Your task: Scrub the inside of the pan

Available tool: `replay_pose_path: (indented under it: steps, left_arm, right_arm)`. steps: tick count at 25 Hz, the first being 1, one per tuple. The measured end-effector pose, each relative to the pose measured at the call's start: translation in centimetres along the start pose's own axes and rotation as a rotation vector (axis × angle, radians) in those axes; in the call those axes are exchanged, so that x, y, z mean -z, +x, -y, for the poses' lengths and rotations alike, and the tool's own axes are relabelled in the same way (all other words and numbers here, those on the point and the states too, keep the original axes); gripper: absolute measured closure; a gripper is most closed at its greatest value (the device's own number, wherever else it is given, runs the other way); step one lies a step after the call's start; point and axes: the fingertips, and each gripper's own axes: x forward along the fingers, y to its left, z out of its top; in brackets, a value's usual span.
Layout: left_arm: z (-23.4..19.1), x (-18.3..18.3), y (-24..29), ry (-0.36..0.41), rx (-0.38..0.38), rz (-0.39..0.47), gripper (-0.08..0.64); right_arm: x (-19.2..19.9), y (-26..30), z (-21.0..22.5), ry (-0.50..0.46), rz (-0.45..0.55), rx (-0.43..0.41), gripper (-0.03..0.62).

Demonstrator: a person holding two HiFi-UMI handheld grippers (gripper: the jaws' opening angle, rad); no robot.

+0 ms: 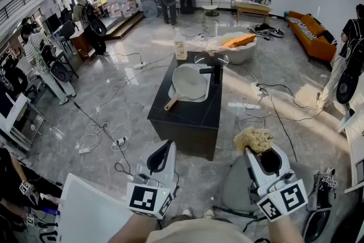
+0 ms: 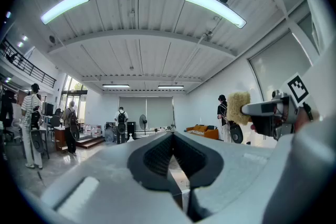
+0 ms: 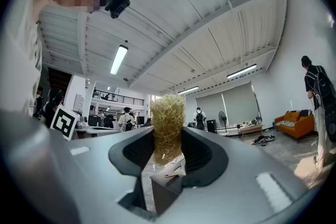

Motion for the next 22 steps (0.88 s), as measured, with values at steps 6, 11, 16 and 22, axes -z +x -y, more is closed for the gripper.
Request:
replay_pose_path:
  steps: [6,11,16,22]
  left_arm:
    - [-0.1,0.0,0.8,0.011,-0.014,0.001,0.558]
    - [0.5,0.7,1.2,0.019,-0.02,-0.01,0.558]
    - [1.3,1.8,1.7,0.036,-0.029,-0.034,0.558]
    - [1.2,2.4,2.8,0.044,-0.04,-0.055,0.558]
  right_arm:
    - [0.6,0.8,1.0,0.005,-0.013,0.0,0.434]
    - [1.2,0.6,1.7,0.024,-0.016,-0.02,0.433]
    - [2.5,0.0,2.7,0.04,-0.039,-0.034,0.431]
    - [3.5,0.2,3.6,0.05,-0.058,-0.045,0.431]
